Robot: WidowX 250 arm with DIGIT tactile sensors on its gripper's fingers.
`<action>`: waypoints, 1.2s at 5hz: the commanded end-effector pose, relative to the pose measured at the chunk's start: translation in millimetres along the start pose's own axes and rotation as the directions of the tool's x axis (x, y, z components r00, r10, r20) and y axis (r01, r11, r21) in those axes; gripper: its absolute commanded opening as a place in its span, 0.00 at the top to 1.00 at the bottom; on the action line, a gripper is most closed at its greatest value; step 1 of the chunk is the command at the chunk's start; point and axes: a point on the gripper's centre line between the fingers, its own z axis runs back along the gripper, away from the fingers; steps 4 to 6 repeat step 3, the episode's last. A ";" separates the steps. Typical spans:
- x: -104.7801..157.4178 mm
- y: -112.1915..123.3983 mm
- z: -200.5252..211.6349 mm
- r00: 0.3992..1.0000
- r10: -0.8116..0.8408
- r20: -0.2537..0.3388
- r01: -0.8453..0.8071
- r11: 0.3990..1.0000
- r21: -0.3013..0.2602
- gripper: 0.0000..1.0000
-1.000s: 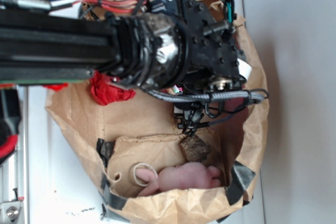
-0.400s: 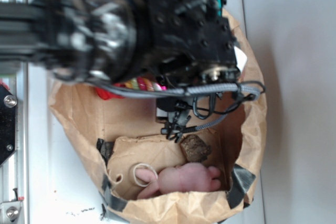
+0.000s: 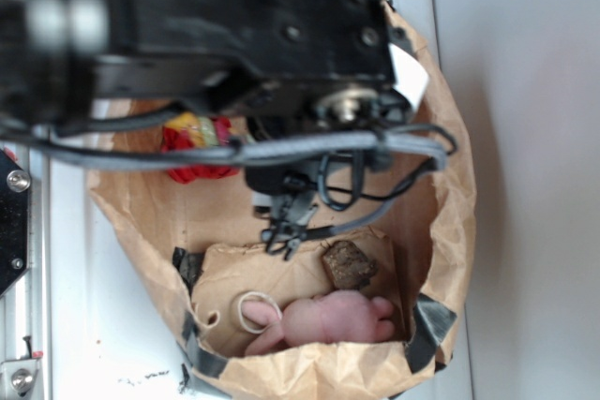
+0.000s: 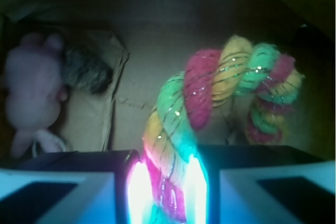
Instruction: Grab the multicolored rope.
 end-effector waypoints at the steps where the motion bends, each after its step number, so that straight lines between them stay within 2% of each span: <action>1: 6.9 -5.8 49.5 0.995 0.031 0.090 -0.035 0.998 0.050 1.00; 2: 9.2 -5.3 55.3 0.994 0.031 0.103 -0.035 0.999 0.042 1.00; 3: 9.3 -7.6 51.4 0.993 0.030 0.111 -0.038 0.997 0.072 1.00; 6: 9.3 -7.6 51.4 0.993 0.030 0.111 -0.038 0.997 0.072 1.00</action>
